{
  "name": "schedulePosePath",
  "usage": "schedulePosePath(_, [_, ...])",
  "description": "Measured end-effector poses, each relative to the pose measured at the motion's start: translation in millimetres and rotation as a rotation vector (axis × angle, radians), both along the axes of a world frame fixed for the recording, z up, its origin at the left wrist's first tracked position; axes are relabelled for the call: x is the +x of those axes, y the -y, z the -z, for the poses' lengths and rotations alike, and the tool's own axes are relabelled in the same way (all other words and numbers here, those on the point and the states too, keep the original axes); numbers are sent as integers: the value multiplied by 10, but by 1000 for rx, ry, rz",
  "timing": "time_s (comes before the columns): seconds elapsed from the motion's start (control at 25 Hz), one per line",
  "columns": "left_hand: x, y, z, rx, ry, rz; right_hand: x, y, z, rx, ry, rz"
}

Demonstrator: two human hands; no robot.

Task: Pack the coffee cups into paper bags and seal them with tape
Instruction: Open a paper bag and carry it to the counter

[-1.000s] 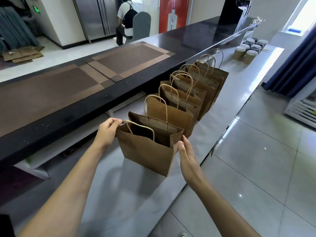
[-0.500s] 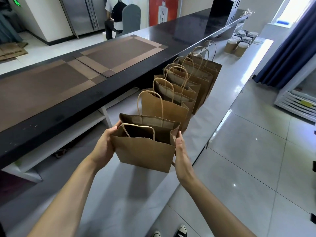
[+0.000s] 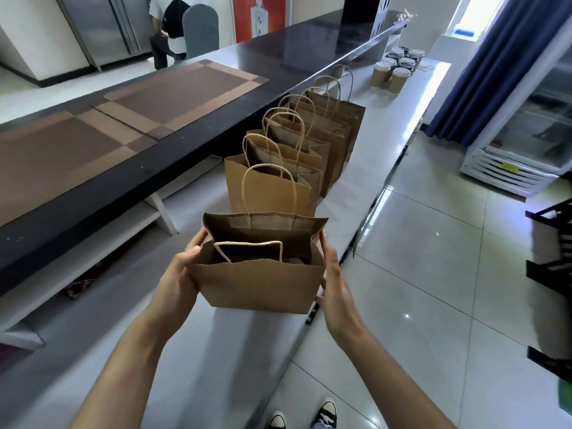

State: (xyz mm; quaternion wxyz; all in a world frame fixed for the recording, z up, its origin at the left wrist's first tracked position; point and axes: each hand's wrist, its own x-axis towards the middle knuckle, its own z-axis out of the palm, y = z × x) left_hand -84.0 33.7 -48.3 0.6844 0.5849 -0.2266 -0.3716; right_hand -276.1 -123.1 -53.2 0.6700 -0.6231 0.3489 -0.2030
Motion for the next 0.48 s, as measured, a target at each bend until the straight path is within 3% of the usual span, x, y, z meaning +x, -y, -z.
schedulePosePath(0.48, [-1145,982,-338,-19,86,329,-1431,626,-200,-96,0,291])
